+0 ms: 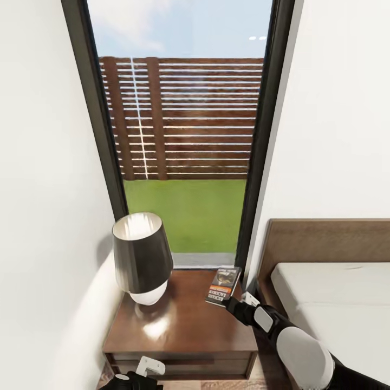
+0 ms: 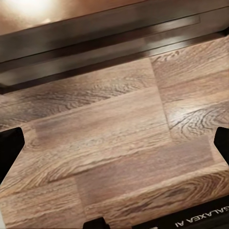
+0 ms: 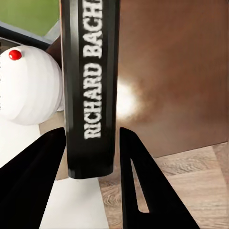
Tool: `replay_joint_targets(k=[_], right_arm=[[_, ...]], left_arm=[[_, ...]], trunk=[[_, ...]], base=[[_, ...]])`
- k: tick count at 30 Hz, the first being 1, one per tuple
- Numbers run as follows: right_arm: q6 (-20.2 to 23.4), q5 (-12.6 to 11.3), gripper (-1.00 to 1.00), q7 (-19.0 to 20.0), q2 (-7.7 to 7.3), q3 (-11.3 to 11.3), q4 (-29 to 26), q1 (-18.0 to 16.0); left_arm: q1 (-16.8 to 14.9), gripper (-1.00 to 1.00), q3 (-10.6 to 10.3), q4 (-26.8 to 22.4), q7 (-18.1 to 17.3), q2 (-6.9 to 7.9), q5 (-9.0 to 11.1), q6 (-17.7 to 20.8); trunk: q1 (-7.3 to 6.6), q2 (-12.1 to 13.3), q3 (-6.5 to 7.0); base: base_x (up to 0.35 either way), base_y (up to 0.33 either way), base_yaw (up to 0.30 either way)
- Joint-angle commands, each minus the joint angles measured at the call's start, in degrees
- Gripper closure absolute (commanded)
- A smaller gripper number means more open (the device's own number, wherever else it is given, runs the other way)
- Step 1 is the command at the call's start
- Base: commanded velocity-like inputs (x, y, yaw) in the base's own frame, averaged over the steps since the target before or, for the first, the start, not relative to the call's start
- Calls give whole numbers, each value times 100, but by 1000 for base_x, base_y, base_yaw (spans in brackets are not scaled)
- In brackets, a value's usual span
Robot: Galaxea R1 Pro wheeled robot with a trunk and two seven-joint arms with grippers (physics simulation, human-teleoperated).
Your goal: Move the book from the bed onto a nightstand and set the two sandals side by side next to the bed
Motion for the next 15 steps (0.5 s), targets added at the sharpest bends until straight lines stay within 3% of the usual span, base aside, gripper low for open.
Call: replay_joint_targets(k=[1, 15], right_arm=[[39, 63, 100, 17, 13, -48, -19, -19], [39, 71, 100, -31, 51, -40, -76, -136]], left_arm=[[-4, -100, -15, -6, -6, 2, 28, 26], [-4, -100, -15, -14, -4, 2, 28, 23]], trunk=[[22, -45, -24], [330, -606, -276]], base=[[0, 0, 0], [0, 0, 0]])
